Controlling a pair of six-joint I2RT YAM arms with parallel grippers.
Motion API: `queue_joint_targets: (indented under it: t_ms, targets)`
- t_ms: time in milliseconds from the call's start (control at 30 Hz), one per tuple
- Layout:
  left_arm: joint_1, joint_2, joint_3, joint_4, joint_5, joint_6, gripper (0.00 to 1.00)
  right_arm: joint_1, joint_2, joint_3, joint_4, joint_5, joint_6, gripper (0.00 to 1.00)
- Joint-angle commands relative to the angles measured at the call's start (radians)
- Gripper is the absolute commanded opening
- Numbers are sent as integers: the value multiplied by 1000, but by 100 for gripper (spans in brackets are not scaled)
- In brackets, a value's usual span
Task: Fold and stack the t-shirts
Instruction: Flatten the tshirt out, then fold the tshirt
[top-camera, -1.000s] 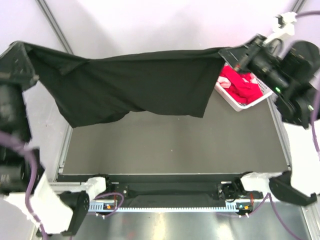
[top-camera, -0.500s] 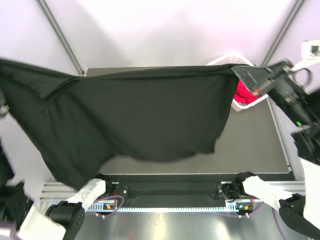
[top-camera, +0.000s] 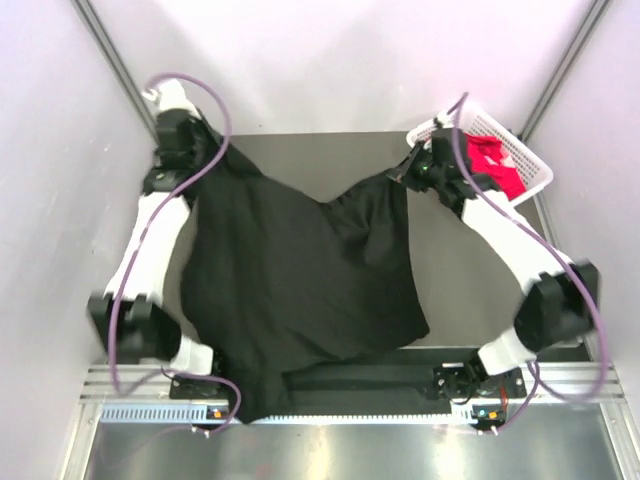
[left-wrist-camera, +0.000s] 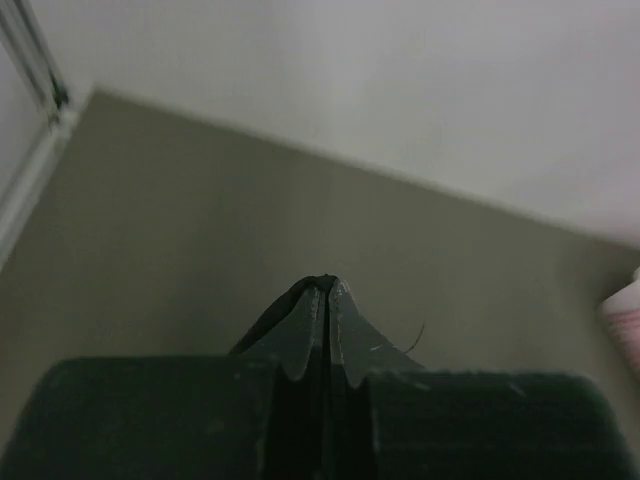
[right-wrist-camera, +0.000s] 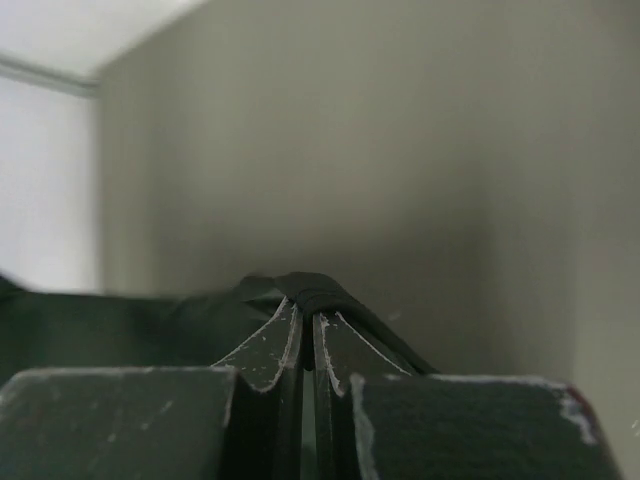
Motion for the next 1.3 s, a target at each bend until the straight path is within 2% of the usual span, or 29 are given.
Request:
queue_joint_targets:
  t_ms: [0,133,233,367,533,900,1133,1267]
  targets:
    - [44,117,-75,202,108,56,0,-41,114,0,218,31,-45,0]
    - [56,390,-3,270,159,67,0,-87,288,65,315,1,-75,0]
    - [96,502,79,284,185,54,0,-95,406,153,341,-27,-89,0]
    - [99,611,216,215,213,60,0,-100,552,286,266,-53,-109,1]
    - [99,689,302,146,225,61,0,-136,623,377,237,-56,-92,4]
    - [100,676,330,2,239,-18,0,-201,781,593,42,-148,-149,6]
    - [94,599,285,-144,219,-62,0,-218,819,668,36,-203,-200,5]
    - [93,561,282,-244,230,-65,0,-238,833,687,7,-243,-180,0]
